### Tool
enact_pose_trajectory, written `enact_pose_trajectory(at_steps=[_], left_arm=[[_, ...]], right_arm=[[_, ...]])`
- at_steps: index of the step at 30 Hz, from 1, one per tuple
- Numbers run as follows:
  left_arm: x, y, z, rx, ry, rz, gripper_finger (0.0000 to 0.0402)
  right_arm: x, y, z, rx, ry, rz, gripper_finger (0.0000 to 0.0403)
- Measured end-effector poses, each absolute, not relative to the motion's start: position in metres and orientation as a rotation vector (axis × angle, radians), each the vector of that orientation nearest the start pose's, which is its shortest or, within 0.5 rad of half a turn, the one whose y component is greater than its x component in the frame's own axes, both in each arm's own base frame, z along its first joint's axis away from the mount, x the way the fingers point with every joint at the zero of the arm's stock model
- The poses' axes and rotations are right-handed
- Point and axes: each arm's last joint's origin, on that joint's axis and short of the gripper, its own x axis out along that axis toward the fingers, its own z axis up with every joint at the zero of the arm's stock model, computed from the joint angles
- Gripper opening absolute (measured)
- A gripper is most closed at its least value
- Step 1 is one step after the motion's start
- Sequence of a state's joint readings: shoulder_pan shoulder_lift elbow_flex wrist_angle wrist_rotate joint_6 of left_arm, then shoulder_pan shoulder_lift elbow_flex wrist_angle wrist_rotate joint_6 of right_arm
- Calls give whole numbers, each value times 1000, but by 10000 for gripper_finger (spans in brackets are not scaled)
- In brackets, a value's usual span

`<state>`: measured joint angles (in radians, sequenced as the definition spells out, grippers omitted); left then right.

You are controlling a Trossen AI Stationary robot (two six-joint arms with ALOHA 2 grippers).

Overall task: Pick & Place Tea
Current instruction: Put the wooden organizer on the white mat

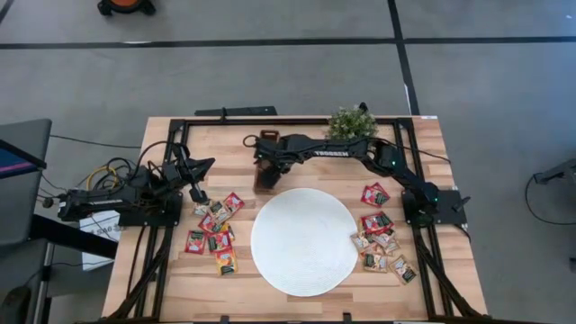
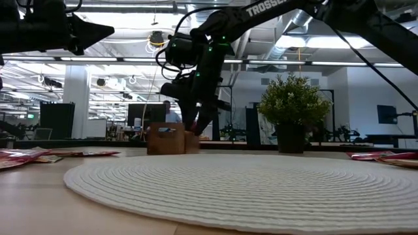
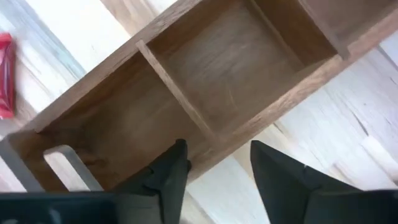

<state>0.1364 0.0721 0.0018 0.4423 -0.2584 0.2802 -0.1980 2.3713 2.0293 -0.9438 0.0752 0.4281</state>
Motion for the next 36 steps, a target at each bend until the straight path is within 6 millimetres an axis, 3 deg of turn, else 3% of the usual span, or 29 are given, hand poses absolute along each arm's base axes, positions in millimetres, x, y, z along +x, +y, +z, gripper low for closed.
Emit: enact_pose_trajectory(at_steps=[8,12,15,18,21,29,33,36], left_arm=[[93,20,200,250,-317,440,0],[93,20,200,250,-317,440,0],[93,20,200,250,-317,440,0],[93,20,200,250,-317,440,0],[93,20,200,250,-317,440,0],[93,20,200,250,-317,440,0],[93,20,200,250,-317,440,0],[93,20,200,244,-318,440,0]], right_arm=[[476,-96,170,422,1237,-495,122],[477,-95,168,424,1241,-464,157],[477,-93,155,428,1272,-466,191],[478,-93,162,432,1247,-471,201],[478,-94,162,408,1237,-504,173],[479,-96,162,351,1232,-514,22],[477,-95,171,309,1222,-524,28],[473,-93,194,253,1174,-540,39]])
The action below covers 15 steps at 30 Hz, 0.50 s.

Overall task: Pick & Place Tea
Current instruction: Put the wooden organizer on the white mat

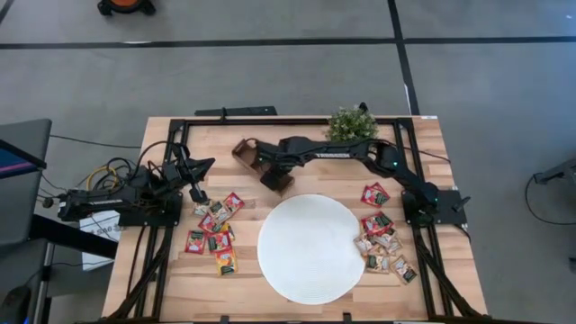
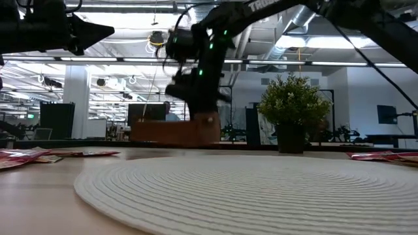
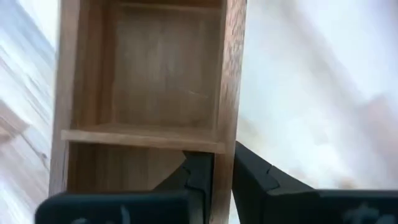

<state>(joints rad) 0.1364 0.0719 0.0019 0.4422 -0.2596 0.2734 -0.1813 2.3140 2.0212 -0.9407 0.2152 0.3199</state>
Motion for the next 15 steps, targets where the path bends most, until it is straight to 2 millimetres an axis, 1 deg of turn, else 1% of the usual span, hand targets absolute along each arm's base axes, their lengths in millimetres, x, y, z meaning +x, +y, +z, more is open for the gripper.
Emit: enact_pose_trajectory(at_steps=[3,5,9,12,15], left_arm=[[92,20,200,233,-319,447,0],[92,21,200,213,-321,453,0],[92,21,202,196,-322,475,0],[92,22,204,153,-308,477,0],[90,21,208,123,-338,477,0]], right_arm=[[466,-89,228,183,1104,-541,24],[460,-81,251,141,1066,-512,17],[436,-50,297,67,1063,-425,18],[414,-20,317,35,1139,-377,28],[397,13,322,-8,1235,-329,25]])
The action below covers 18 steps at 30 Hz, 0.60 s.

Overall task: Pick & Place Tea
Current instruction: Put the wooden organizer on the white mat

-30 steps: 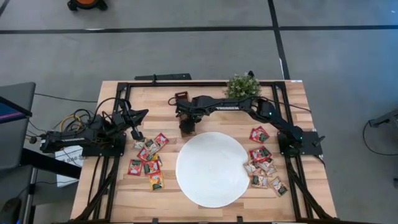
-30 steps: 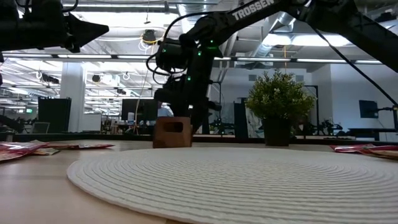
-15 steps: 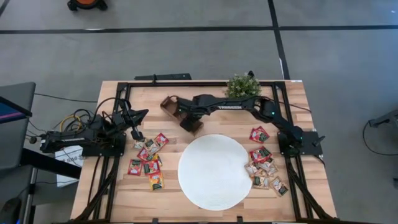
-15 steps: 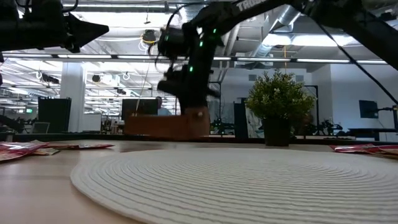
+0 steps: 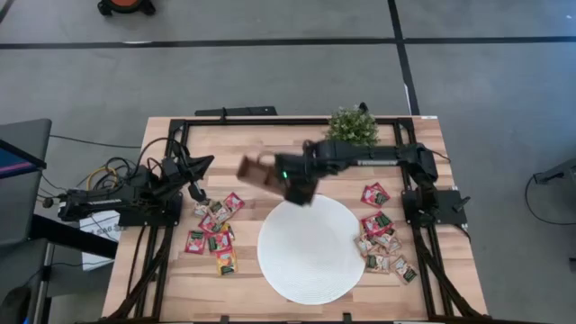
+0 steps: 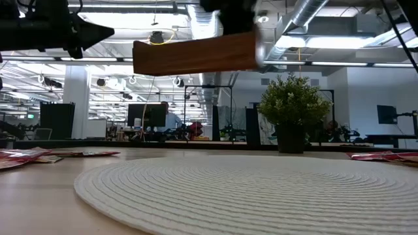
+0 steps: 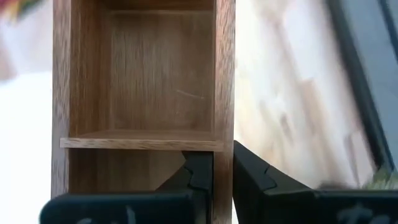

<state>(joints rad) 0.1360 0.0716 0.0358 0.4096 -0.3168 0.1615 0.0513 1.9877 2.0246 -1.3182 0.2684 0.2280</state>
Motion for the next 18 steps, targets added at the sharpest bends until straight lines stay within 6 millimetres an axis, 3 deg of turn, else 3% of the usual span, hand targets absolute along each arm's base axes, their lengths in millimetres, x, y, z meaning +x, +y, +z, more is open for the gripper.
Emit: enact_pose_trajectory(at_steps=[6,10,14,18], left_arm=[[90,21,208,110,-338,474,0],[90,21,209,104,-340,472,0],[90,21,209,103,-341,473,0],[90,21,209,103,-342,472,0]], right_arm=[[378,80,312,-210,1391,-146,18],[372,109,285,-273,1397,3,25],[353,106,268,-261,1402,25,18],[331,88,248,-166,1330,26,18]])
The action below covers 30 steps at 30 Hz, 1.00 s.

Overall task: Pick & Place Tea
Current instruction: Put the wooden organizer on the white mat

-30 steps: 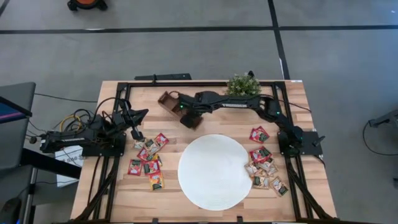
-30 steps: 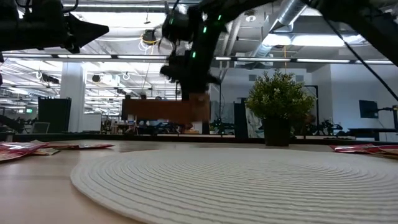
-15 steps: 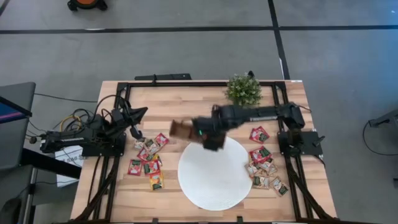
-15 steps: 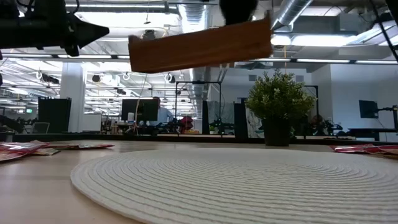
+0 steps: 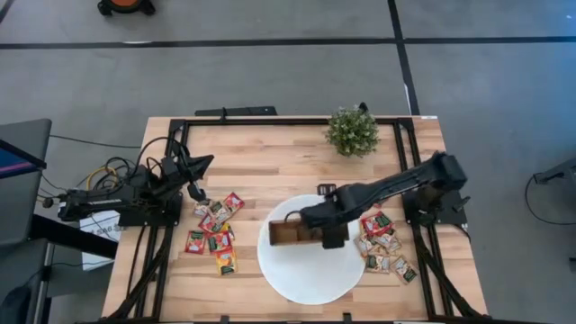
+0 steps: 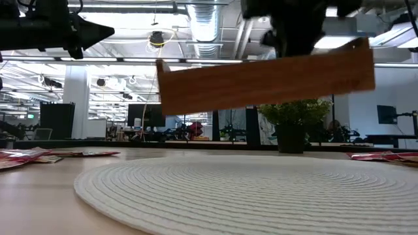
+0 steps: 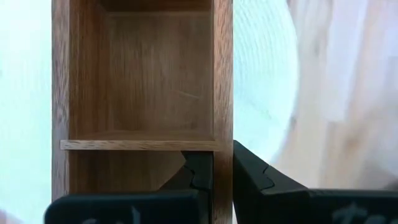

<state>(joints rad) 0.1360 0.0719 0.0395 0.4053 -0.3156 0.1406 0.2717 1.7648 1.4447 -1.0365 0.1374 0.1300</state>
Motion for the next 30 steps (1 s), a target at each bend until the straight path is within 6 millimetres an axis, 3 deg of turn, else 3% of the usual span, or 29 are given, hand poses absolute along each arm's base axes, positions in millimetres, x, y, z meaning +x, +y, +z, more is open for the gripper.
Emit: enact_pose_trajectory(at_steps=[4,9,20,25,30], left_arm=[[90,21,209,102,-342,475,0],[90,21,210,103,-344,475,0],[90,21,210,103,-344,475,0],[90,21,210,103,-344,475,0],[90,21,210,103,-344,475,0]], right_arm=[[310,70,236,-29,1151,68,21],[290,57,201,57,1107,98,19],[298,56,156,48,1217,91,25],[302,57,155,85,1222,65,49],[307,58,169,112,1214,86,122]])
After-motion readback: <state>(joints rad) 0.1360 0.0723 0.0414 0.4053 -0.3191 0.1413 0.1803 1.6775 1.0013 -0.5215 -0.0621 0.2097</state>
